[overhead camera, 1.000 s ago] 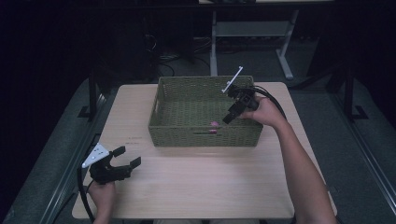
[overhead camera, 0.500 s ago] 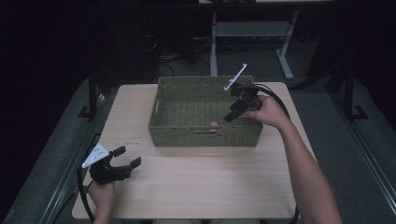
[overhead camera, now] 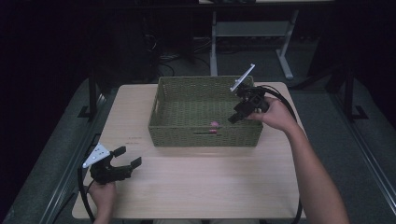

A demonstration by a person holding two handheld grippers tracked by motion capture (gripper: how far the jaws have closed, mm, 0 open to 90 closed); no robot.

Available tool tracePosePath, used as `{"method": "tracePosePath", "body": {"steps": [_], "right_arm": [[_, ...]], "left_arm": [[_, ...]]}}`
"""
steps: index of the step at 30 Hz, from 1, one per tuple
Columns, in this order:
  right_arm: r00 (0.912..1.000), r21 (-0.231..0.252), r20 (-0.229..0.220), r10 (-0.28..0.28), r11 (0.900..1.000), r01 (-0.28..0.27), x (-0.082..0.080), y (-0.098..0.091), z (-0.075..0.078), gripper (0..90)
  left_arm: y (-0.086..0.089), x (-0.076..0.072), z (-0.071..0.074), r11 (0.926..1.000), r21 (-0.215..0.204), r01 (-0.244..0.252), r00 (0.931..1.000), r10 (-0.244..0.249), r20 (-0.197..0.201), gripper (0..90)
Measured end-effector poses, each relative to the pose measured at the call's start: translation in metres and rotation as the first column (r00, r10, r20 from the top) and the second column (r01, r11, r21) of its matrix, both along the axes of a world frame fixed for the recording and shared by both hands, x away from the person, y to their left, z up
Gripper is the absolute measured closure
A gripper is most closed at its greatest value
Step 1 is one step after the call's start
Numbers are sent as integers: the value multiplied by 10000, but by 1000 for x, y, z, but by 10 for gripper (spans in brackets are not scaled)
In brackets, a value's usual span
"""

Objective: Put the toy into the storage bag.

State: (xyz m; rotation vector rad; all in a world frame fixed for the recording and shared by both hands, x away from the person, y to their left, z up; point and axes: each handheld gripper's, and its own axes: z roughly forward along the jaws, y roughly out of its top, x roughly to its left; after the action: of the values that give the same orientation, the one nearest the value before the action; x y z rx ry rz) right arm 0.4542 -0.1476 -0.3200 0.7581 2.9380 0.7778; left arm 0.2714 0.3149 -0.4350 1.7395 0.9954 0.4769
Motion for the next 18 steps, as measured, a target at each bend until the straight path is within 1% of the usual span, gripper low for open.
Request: {"method": "tracePosePath", "body": {"steps": [5, 12, 18], "right_arm": [[10000, -19, -11, -79, 10000, 79, -4, -4, -1, 333], [9999, 154, 79, -148, 9998, 147, -14, -14, 0, 327], [9998, 183, 129, -154, 9997, 151, -22, -19, 1, 324]], "left_arm": [[0, 0, 0, 10000, 8, 3, 10000, -3, 5, 139], [-1, 0, 0, 10000, 24, 9, 10000, -9, -6, 139], [-1, 0, 0, 10000, 39, 11, 10000, -11, -11, 138]]}}
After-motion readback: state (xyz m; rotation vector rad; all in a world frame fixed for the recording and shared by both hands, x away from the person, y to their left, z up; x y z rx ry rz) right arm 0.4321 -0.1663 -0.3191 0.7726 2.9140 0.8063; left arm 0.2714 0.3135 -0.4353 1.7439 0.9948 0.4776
